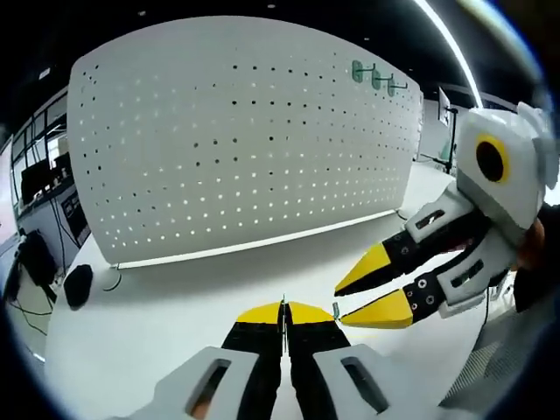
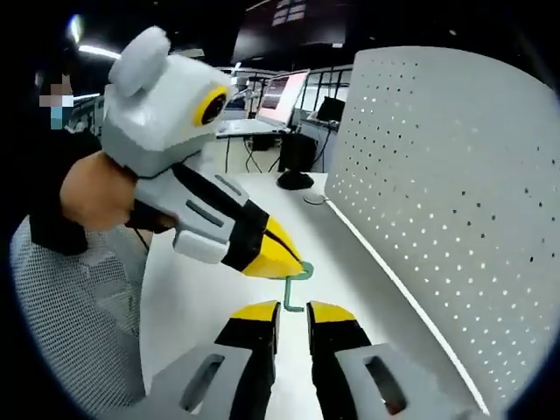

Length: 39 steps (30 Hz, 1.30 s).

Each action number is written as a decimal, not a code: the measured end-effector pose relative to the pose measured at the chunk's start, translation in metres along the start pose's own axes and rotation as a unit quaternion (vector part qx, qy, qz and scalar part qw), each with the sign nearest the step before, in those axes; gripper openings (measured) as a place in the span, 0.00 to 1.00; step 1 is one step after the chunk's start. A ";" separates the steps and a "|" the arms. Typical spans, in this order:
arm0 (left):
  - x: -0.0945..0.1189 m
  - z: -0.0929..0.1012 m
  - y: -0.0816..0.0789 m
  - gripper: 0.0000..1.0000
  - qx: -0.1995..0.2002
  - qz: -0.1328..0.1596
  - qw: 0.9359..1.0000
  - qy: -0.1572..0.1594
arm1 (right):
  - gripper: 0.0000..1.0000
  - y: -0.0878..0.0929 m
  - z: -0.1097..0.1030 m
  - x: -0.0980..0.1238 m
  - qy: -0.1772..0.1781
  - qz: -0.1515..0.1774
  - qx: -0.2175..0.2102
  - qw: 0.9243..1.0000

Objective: Insert the hook assembly into the mounting plate slot until the hook locks in place.

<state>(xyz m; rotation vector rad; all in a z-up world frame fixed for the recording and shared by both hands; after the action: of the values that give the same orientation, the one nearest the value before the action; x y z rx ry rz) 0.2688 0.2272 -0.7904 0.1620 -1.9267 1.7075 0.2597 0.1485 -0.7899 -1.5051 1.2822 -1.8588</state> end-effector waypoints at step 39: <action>0.012 -0.003 -0.029 0.01 0.051 0.091 0.994 0.008 | 0.01 -0.024 0.014 0.014 -0.070 0.162 -0.262 0.949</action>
<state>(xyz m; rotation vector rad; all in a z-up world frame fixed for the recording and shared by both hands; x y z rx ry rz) 0.2724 0.2279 -0.7591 0.0095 -1.8924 1.9219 0.2735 0.1433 -0.7618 -1.5148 1.9188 -1.2362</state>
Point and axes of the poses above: the point that each gripper's makers call its tool centre point, and the gripper's own axes: x roughly backward along the fingers, z roughly to its right, y roughly out of its underside, the point moved 4 cm from there along x, roughly backward along the fingers, and after that the axes turned 10 degrees about -y, right-handed, at the moved point
